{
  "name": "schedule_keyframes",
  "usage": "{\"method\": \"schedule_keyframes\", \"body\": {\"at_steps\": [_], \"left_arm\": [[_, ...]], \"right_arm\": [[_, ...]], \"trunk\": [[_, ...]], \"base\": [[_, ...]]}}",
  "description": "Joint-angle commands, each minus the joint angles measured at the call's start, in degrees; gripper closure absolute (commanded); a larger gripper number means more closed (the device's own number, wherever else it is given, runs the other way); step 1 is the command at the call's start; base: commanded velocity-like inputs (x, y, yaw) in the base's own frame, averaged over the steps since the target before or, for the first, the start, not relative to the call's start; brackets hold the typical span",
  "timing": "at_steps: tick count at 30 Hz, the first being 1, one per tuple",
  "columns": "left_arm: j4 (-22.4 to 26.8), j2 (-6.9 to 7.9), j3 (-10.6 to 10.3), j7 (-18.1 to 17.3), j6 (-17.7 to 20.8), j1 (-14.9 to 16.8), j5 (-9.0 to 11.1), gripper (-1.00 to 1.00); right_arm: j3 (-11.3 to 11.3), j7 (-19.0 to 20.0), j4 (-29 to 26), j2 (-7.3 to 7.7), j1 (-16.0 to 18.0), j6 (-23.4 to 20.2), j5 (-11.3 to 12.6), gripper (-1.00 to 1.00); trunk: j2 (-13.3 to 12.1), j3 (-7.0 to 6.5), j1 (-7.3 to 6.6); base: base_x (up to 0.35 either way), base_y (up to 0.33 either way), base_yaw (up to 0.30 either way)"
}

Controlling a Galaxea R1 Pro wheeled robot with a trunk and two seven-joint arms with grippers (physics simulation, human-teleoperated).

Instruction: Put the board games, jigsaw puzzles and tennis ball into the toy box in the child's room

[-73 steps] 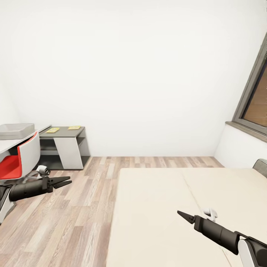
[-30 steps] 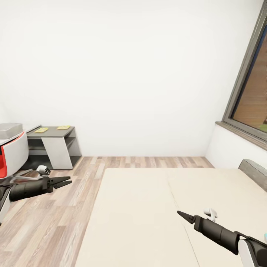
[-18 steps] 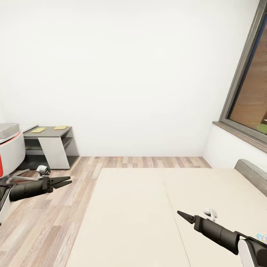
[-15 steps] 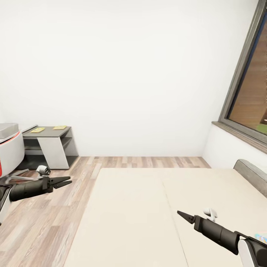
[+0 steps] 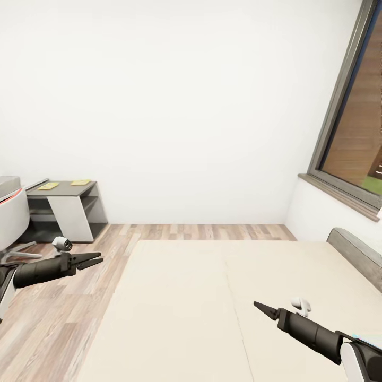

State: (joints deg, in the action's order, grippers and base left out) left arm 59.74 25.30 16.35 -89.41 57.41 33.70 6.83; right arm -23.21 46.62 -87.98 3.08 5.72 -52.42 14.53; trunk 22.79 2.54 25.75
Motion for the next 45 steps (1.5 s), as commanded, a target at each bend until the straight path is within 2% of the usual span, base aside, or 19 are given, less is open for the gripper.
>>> {"method": "schedule_keyframes", "body": {"at_steps": [1, 27, 45], "left_arm": [[0.0, 0.01, 0.0, -0.2, 0.6, 0.1, -0.1, -1.00], [0.0, 0.02, 0.0, -0.3, 0.6, 0.1, -0.1, -1.00], [0.0, 0.01, 0.0, -0.3, 0.6, 0.1, -0.1, -1.00]], "right_arm": [[-0.1, 0.2, 0.0, 0.00, 0.1, -0.2, 0.0, -1.00], [-0.1, 0.2, 0.0, 0.08, 0.1, -0.3, 0.0, -1.00], [-0.1, 0.2, 0.0, 0.09, 0.1, -0.3, 0.0, -1.00]], "trunk": [[0.1, 0.14, 0.04], [0.1, 0.14, 0.04], [0.1, 0.14, 0.04]], "base": [[0.000, -0.198, 0.000], [0.000, -0.191, 0.000], [0.000, -0.087, 0.000]]}}
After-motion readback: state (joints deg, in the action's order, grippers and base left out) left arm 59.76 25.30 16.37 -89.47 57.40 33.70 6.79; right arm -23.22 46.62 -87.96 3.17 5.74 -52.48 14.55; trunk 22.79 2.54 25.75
